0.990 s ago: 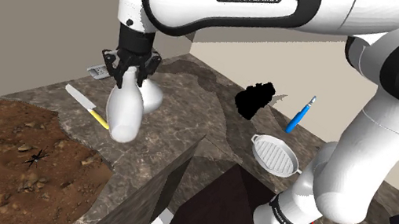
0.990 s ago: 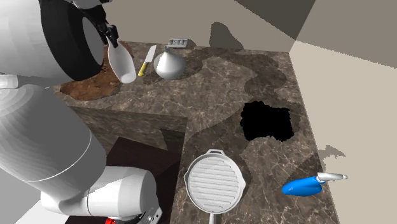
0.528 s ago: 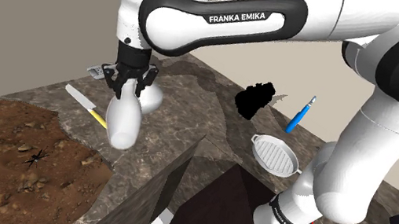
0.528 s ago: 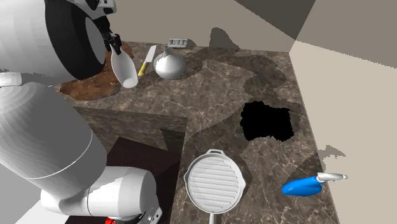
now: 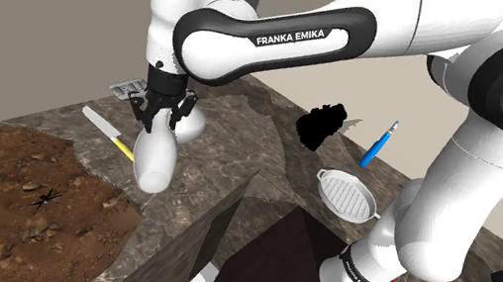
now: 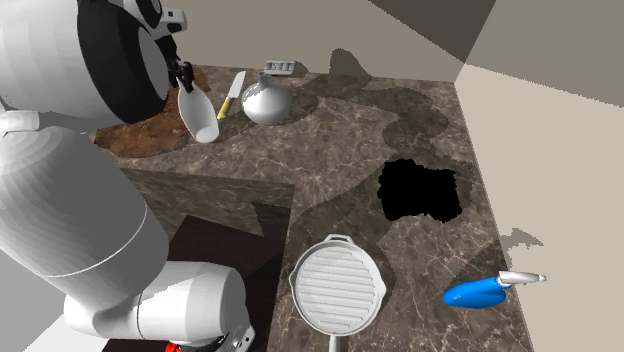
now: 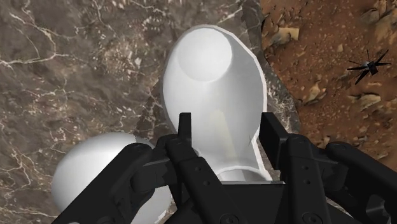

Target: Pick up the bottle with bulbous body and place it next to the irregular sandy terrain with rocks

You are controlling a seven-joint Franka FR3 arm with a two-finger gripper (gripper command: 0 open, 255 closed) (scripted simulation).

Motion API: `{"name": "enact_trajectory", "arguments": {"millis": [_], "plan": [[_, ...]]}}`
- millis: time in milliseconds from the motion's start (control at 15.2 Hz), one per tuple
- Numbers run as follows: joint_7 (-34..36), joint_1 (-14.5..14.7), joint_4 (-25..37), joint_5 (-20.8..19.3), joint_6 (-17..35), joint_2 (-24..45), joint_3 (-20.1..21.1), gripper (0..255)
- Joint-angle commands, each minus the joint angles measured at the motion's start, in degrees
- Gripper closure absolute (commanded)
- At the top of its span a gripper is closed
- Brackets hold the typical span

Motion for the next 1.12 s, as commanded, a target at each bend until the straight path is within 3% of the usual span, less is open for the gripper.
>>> {"name": "enact_trajectory", "arguments": {"millis": [0, 132, 198, 528, 792, 1056], "plan": [[0.0, 0.0, 0.0, 0.0, 0.0, 0.0, 0.0, 255], [0.0, 0.0, 0.0, 0.0, 0.0, 0.0, 0.0, 255], [0.0, 0.0, 0.0, 0.0, 0.0, 0.0, 0.0, 0], [0.0, 0.0, 0.0, 0.0, 0.0, 0.0, 0.0, 0], [-0.7, 0.0, 4.5, 1.0, -6.6, -2.3, 0.3, 0], [-0.7, 0.0, 4.5, 1.0, -6.6, -2.3, 0.3, 0]]}}
